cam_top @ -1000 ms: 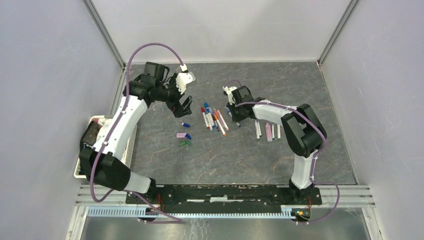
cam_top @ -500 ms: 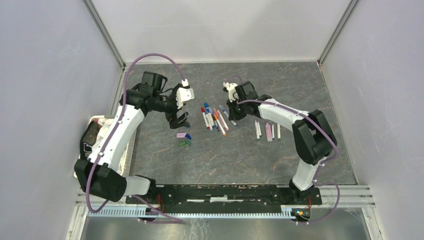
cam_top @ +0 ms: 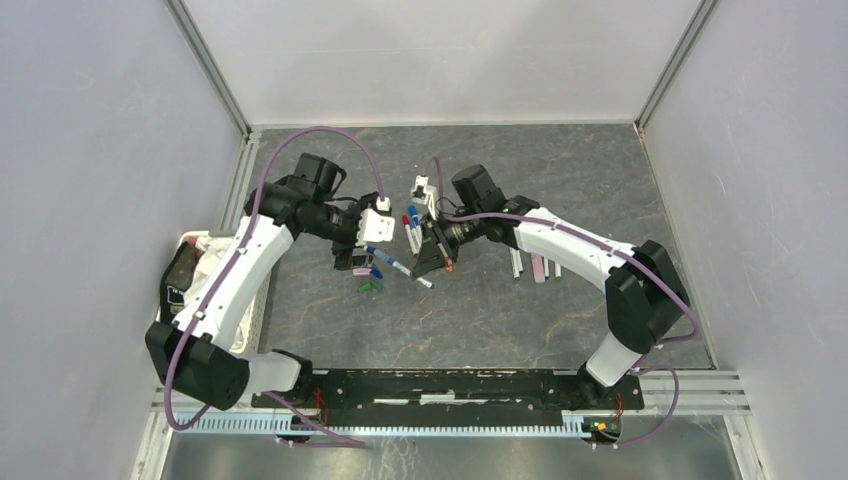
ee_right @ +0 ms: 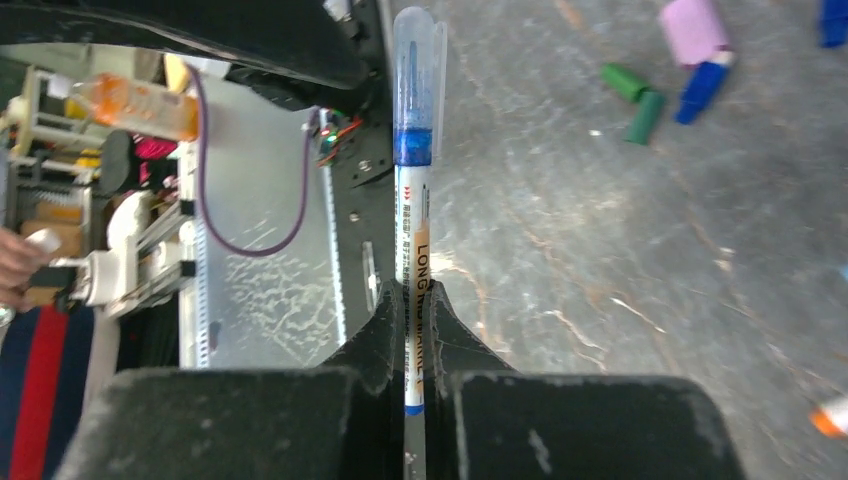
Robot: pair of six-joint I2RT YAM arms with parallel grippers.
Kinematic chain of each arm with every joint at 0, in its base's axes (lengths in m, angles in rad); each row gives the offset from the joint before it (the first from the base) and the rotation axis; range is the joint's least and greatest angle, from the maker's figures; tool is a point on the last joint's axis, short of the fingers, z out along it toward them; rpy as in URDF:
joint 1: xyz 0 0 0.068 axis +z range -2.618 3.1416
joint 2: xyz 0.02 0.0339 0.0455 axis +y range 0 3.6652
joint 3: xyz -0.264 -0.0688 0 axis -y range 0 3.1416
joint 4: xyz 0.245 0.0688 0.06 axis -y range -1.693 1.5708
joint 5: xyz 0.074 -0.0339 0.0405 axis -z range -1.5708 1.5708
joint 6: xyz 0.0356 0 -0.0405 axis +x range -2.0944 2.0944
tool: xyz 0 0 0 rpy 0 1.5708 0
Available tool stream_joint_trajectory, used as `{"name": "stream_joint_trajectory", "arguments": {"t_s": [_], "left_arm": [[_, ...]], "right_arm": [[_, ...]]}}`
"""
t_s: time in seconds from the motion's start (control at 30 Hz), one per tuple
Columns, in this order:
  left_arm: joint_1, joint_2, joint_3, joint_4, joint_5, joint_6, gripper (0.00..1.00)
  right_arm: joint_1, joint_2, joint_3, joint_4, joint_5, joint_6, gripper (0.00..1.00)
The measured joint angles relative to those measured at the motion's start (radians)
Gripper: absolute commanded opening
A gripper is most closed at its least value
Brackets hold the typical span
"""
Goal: Open the pen caps
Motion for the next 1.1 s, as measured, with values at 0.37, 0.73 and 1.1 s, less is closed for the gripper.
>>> {"name": "stream_joint_trajectory", "arguments": {"t_s": [0.37, 0.73, 1.1], "left_arm": [[-0.108, -0.015, -0.066, -0.059, -0.115, 0.131, 0.62], [-0.154, -0.015, -0.075, -0.066, -0.129, 0.135, 0.24], [-0.166, -0.017, -0.112, -0.072, -0.125, 0.147, 0.02]], "right_arm": [[0.033, 0.064, 0.02, 0.035, -0.117, 0.094, 0.0], [0.037, 0.096, 0.042, 0.055, -0.15, 0.135, 0.11], [0.058, 0.132, 0.042, 0.109, -0.155, 0.195, 0.39]]}}
